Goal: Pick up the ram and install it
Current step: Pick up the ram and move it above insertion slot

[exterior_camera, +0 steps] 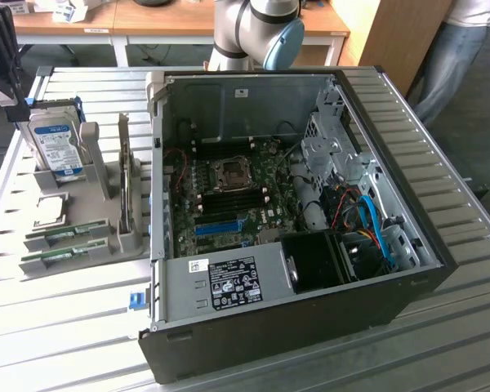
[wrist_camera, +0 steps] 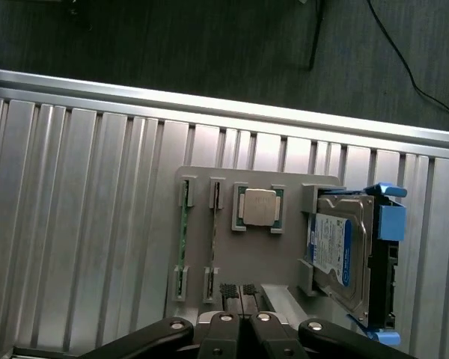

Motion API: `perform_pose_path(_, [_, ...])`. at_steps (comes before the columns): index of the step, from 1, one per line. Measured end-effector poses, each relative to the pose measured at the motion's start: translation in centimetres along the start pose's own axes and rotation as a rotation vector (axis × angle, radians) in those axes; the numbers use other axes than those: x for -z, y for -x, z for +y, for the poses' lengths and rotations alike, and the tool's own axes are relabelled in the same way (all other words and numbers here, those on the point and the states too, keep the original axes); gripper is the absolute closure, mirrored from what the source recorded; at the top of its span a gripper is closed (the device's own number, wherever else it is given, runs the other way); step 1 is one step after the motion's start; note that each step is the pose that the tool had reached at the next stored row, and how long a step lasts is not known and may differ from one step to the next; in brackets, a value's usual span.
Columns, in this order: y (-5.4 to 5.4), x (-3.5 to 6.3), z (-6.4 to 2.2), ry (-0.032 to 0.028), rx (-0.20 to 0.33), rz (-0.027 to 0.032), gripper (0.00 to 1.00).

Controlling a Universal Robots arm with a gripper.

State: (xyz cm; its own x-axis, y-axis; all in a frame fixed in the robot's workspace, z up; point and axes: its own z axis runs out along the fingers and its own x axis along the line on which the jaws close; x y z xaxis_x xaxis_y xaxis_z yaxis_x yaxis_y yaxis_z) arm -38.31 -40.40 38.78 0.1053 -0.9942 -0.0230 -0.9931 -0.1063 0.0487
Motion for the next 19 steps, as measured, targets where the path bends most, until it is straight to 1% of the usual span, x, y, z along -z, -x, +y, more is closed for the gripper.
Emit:
perform_pose_path(12, [0.0,0.0,0.0,0.0,0.0,0.0,0.88])
perform_pose_path(14, [0.0,0.0,0.0,0.0001,0.0,0.0,0.76])
perform_pose_path(16, [0.0,0.0,0.0,0.0,0.0,0.0,0.76])
perform_pose_path(17, [0.0,0.0,0.0,0.0,0.0,0.0,0.7])
perform_pose_path(19, [0.0,0.0,0.0,0.0,0.0,0.0,0.7])
